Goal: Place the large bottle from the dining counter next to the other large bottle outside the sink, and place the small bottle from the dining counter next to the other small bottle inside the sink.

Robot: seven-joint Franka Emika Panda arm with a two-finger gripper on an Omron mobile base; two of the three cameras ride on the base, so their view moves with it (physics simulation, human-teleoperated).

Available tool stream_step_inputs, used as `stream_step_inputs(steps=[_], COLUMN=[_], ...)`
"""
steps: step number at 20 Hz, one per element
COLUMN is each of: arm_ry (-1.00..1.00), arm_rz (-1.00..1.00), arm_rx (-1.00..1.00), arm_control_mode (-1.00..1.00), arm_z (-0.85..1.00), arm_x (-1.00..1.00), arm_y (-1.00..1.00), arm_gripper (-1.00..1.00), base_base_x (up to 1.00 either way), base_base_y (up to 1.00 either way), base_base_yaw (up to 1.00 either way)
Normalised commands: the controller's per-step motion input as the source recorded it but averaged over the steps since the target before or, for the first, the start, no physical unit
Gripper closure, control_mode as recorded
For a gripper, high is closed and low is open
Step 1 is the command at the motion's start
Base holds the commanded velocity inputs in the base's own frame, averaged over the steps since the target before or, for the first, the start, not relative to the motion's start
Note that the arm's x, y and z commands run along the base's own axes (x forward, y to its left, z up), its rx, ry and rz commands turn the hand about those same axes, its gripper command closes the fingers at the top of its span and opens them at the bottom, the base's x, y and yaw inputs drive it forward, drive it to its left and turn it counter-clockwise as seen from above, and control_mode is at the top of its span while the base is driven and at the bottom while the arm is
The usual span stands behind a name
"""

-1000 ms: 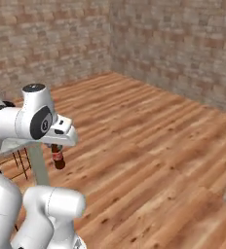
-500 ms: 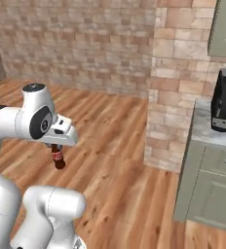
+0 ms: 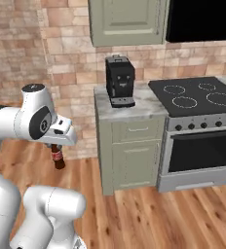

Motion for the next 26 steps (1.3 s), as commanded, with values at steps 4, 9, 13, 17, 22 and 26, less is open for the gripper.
stream_step_inputs(steps=[4,9,13,17,22,26], arm_ry=[0.0,0.0,0.0,0.0,0.0,0.0], arm_rz=[0.0,0.0,0.0,0.0,0.0,0.0], arm_rx=[0.0,0.0,0.0,0.0,0.0,0.0], arm_control_mode=[1.0,1.0,1.0,1.0,1.0,1.0], arm_z=[0.0,0.0,0.0,0.0,0.0,0.0], arm_x=[0.0,0.0,0.0,0.0,0.0,0.0], arm_y=[0.0,0.0,0.0,0.0,0.0,0.0], arm_gripper=[1.0,1.0,1.0,1.0,1.0,1.0], base_base_x=[0.0,0.0,0.0,0.29,0.72,0.99], base_base_y=[-0.66,-0.69,-0.7,-0.36,-0.05,0.0], base_base_yaw=[-0.78,-0.74,-0.71,-0.61,-0.42,-0.25])
